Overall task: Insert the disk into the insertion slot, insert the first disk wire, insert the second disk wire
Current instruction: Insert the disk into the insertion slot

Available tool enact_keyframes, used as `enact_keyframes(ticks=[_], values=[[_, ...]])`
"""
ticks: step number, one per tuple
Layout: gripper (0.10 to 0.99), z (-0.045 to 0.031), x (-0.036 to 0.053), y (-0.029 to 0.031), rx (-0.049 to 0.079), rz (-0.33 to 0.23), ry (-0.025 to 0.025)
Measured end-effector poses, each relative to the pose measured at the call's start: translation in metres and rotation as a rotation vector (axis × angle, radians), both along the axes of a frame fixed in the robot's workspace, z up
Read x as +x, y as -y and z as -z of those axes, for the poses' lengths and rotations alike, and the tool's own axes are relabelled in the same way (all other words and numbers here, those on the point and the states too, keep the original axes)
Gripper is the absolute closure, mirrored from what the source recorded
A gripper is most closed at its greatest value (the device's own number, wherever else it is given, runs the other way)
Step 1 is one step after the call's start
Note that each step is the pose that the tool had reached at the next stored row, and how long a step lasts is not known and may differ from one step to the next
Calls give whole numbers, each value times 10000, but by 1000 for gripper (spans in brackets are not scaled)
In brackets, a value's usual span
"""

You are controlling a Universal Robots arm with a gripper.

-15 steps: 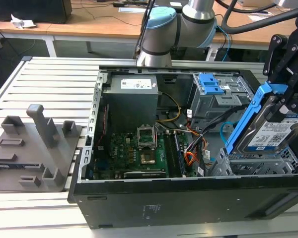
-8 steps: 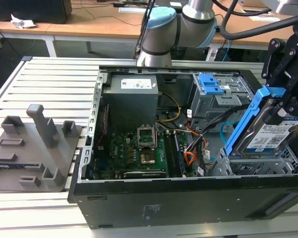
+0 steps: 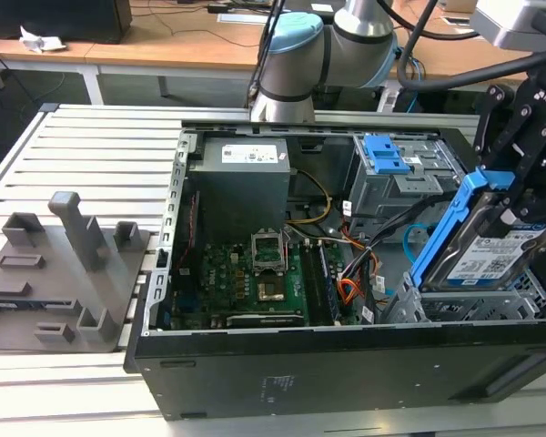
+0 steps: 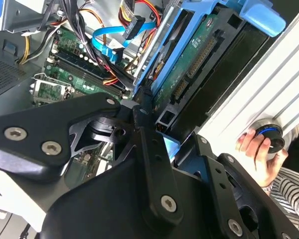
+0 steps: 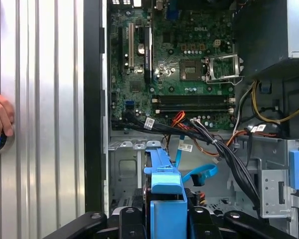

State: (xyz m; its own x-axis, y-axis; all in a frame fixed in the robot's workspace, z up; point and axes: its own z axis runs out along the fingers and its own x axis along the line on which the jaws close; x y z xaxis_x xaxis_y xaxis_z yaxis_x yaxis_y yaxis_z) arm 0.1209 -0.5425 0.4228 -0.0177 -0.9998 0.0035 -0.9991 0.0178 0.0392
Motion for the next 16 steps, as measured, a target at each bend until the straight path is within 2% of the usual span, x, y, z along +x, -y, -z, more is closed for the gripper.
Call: enact_keyframes(ticks=[4, 11, 16], values=[[722, 88, -1, 0, -1, 0, -1], [722, 163, -1, 0, 0, 0, -1], [722, 249, -1, 0, -1, 0, -1]])
